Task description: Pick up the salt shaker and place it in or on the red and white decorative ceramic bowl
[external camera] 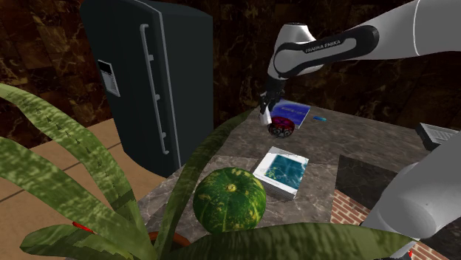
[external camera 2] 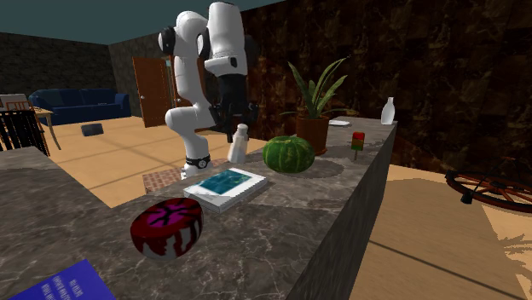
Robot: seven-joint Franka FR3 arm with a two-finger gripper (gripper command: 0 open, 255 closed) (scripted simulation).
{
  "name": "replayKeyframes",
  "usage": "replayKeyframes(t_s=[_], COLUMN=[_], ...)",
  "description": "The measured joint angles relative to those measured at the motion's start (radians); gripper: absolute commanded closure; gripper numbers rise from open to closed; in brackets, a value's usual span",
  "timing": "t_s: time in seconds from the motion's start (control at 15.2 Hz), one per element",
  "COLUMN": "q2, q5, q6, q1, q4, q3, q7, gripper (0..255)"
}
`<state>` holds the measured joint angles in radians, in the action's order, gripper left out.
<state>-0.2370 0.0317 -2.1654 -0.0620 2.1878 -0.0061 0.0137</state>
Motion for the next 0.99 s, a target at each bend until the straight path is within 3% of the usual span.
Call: replayKeyframes(t_s=[0.66,0.99], q2=[0.124,0.220], q5=[-0.041,-0.082], q6=[0.026,0.063], q1=[-0.084,-0.130], q4=[-0.151,-0.279], q3=[-0.146,-0.206], q7=[-0.250,-0.373], gripper=[255,255])
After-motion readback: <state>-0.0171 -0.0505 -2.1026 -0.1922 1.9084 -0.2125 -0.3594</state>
